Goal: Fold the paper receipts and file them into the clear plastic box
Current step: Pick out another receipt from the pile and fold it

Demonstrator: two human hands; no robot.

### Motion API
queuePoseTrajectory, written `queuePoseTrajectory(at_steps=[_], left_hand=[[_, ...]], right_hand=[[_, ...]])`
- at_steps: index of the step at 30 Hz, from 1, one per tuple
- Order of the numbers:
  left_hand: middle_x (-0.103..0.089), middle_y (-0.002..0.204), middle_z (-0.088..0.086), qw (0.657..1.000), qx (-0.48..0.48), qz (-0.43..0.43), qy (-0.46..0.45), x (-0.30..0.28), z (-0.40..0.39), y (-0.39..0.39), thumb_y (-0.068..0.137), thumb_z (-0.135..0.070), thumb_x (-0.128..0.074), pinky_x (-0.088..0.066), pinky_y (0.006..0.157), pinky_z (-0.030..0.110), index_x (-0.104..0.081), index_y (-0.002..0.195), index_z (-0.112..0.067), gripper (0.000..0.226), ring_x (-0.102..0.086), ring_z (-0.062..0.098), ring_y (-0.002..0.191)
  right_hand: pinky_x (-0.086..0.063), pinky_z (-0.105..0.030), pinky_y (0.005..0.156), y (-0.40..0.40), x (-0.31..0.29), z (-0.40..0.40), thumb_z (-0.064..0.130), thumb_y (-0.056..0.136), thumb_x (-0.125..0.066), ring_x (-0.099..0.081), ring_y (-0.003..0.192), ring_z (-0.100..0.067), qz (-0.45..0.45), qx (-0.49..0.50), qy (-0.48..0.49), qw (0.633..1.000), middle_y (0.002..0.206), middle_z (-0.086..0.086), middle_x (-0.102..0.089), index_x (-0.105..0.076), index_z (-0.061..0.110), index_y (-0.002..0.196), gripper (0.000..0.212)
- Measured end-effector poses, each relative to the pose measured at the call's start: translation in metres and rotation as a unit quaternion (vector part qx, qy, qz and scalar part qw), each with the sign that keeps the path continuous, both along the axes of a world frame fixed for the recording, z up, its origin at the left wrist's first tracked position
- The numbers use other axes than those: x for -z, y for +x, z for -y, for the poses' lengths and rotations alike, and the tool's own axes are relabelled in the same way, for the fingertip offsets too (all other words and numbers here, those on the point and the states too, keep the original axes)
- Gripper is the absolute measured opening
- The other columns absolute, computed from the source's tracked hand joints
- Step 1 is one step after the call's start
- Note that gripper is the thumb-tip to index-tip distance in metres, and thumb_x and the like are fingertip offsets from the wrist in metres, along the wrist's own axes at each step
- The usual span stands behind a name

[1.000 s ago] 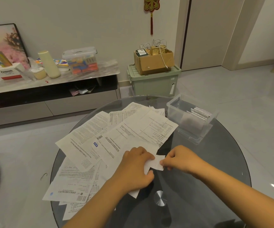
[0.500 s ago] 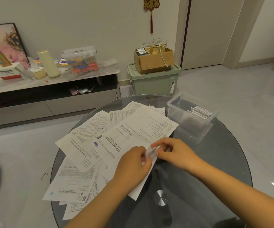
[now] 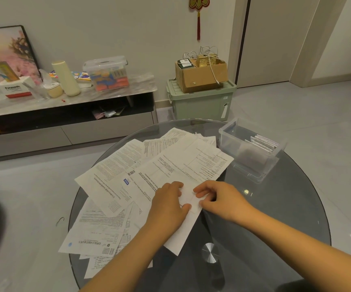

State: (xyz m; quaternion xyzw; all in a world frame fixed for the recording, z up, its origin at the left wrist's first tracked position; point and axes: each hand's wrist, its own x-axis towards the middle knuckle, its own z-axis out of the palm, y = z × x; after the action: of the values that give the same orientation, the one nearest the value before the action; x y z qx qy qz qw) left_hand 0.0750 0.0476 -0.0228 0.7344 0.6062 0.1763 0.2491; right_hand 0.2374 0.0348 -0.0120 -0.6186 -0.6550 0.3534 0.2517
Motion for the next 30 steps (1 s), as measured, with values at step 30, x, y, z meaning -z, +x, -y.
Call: queuePoseTrajectory(at_steps=[30], left_hand=[[-0.065, 0.106, 0.008, 0.906, -0.122, 0.379, -0.146, -0.083, -0.036, 0.065, 0.088, -0.014, -0.064, -0.053, 0.068, 0.021, -0.065, 0.110, -0.020, 0.023, -0.061, 0.013, 0.075]], right_hand=[[-0.040, -0.020, 0.080, 0.064, -0.049, -0.009, 0.042, 0.075, -0.073, -0.046, 0.096, -0.006, 0.108, 0.038, 0.293, 0.949, 0.096, 0.021, -0.054, -0.073, 0.030, 0.093, 0.021]])
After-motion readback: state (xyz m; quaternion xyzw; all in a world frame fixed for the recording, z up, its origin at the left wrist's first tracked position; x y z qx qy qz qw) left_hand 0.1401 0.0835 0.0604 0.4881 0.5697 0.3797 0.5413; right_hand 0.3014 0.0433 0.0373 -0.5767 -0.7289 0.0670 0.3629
